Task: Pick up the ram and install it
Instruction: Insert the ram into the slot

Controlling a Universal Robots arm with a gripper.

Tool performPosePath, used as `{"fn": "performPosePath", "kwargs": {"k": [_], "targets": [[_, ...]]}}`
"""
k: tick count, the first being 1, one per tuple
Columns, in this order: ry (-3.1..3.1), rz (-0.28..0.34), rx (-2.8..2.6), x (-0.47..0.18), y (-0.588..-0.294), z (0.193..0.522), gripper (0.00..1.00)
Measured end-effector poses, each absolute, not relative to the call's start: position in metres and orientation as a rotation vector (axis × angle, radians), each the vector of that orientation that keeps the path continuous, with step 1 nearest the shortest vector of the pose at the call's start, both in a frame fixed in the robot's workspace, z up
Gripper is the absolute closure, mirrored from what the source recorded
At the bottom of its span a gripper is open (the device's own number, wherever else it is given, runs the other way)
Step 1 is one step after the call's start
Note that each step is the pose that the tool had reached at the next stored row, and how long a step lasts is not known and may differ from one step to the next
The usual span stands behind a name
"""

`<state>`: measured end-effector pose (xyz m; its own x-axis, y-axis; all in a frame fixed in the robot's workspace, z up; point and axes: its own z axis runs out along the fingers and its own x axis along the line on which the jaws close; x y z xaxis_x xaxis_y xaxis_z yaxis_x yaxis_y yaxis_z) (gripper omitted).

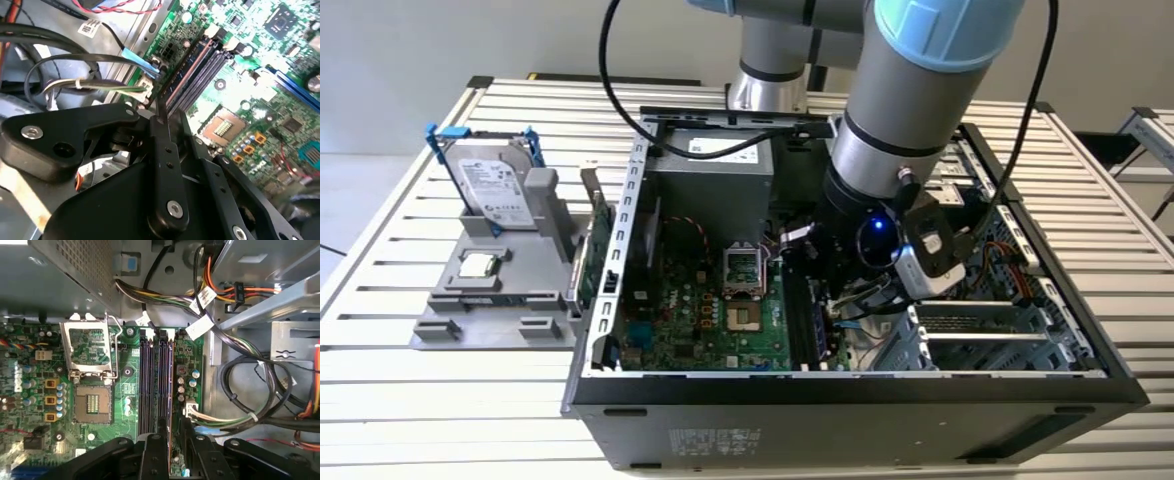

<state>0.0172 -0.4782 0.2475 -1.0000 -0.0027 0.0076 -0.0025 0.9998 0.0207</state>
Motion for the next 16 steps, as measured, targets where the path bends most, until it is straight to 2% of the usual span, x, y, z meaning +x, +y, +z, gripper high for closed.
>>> {"fn": "performPosePath", "kwargs": {"k": [2,3,16], "targets": [[-3.134,-0.033,0.004,0.0172,-0.4781,0.2475,0.0],[-3.134,-0.032,0.004,0.0171,-0.4782,0.2475,1.0],[-3.134,-0.032,0.004,0.0171,-0.4785,0.2476,1.0]]}}
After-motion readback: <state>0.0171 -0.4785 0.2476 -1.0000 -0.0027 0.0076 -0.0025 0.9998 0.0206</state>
